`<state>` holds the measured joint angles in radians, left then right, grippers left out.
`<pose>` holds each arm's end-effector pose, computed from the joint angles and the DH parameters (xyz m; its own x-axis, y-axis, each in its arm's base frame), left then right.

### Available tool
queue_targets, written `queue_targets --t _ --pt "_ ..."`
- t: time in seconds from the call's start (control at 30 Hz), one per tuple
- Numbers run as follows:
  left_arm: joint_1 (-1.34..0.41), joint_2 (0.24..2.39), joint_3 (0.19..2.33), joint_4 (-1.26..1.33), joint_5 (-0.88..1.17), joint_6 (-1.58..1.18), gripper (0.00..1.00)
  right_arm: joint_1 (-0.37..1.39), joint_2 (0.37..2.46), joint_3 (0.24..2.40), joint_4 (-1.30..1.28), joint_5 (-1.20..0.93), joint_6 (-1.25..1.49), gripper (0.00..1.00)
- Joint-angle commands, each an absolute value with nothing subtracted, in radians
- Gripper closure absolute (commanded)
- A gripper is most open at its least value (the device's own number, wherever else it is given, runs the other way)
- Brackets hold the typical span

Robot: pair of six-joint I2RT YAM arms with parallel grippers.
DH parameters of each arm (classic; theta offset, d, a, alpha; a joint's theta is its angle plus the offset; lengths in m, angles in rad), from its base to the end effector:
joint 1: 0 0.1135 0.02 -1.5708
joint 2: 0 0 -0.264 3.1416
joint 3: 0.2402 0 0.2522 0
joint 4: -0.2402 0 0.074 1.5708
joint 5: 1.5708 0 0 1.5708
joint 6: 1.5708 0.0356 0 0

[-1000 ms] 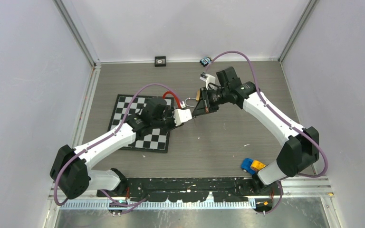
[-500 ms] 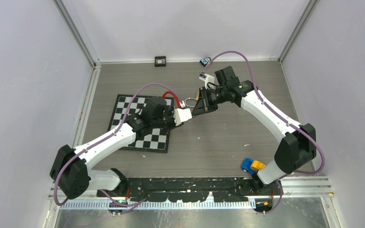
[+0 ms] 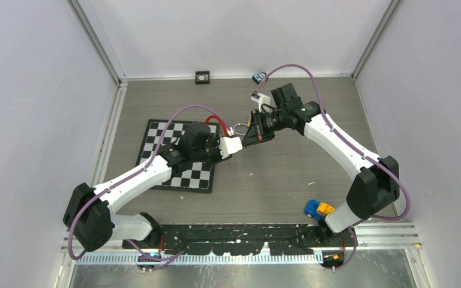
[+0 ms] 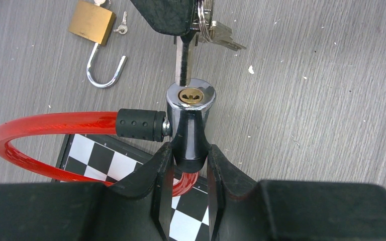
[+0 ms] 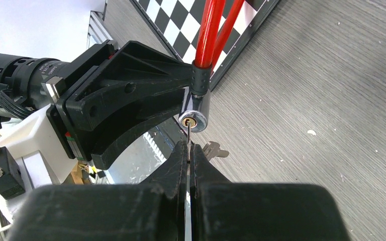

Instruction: Unlock with the key

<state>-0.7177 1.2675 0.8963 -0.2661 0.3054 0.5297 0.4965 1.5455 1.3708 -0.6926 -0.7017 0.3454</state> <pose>0.2023 -0.1909 0.2683 0.0221 0.6204 -0.7840 0.9249 0.2851 0.2517 0.2796 0.1776 0.3168 -0.8784 -0.1818 -0.4420 -0.4608 0.5677 0.6822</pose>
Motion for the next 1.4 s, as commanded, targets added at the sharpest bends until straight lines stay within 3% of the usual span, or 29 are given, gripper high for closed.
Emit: queue_targets --t 0.0,1.37 --pt "-0.718 1.229 0.905 -0.188 0.304 0.525 1.00 0.505 1.554 1.414 -0.664 -0.733 0.356 0.99" --pt "-0.717 1.228 0.899 -0.187 0.288 0.531 1.00 0.515 1.549 1.377 -0.659 -0.738 0.355 0.99"
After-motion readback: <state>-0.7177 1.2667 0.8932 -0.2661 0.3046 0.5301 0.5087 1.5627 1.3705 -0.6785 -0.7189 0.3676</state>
